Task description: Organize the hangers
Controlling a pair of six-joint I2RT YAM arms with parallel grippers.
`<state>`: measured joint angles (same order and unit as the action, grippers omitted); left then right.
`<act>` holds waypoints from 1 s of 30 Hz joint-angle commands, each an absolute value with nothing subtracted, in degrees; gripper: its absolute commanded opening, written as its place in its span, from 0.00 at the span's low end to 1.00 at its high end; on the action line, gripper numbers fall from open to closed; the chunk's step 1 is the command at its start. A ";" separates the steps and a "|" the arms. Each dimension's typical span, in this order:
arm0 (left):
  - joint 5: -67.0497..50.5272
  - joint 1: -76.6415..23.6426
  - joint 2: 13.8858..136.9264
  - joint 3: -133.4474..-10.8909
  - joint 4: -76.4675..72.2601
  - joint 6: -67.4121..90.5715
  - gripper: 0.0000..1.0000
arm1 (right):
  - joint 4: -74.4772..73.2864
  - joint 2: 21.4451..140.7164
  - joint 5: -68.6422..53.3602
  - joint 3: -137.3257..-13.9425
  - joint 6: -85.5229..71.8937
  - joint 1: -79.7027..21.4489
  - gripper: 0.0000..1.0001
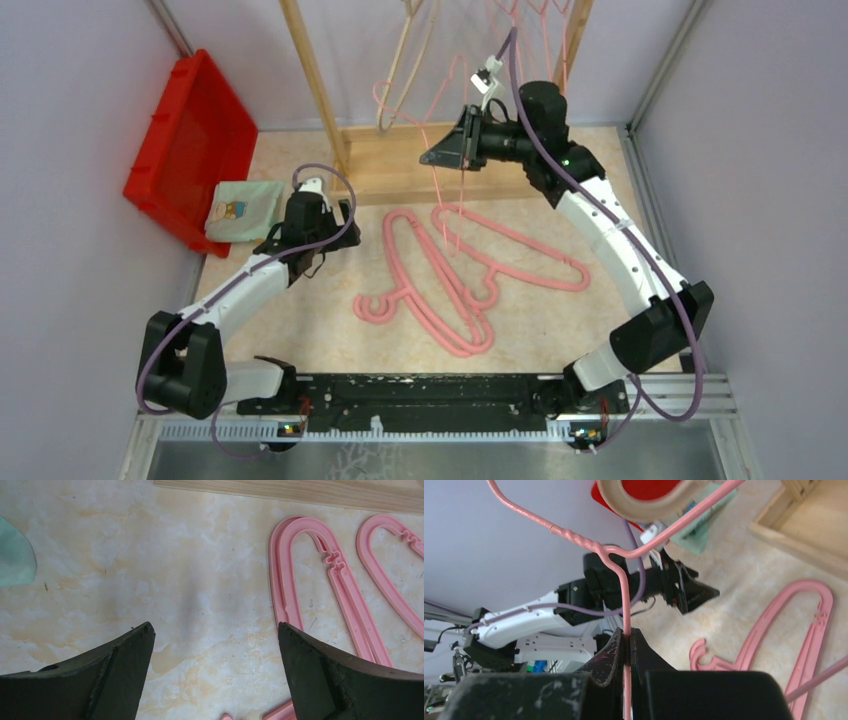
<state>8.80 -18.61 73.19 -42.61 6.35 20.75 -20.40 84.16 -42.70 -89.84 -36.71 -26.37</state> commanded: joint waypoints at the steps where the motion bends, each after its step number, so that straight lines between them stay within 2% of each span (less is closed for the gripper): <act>1: 8.70 -18.71 71.92 -42.71 5.57 20.87 0.98 | -12.37 86.12 -44.74 -99.37 -39.73 -24.81 0.00; 13: 8.96 -18.62 72.54 -42.31 5.60 20.18 0.98 | 10.33 95.81 -46.54 -105.84 -56.39 -20.31 0.00; 23: 9.42 -18.63 74.02 -42.76 5.27 19.20 0.98 | 10.48 108.62 -44.06 -124.06 -59.92 -18.11 0.00; 30: 9.48 -18.56 74.87 -42.94 5.24 18.37 0.98 | 9.11 112.19 -38.50 -127.71 -60.93 -17.17 0.00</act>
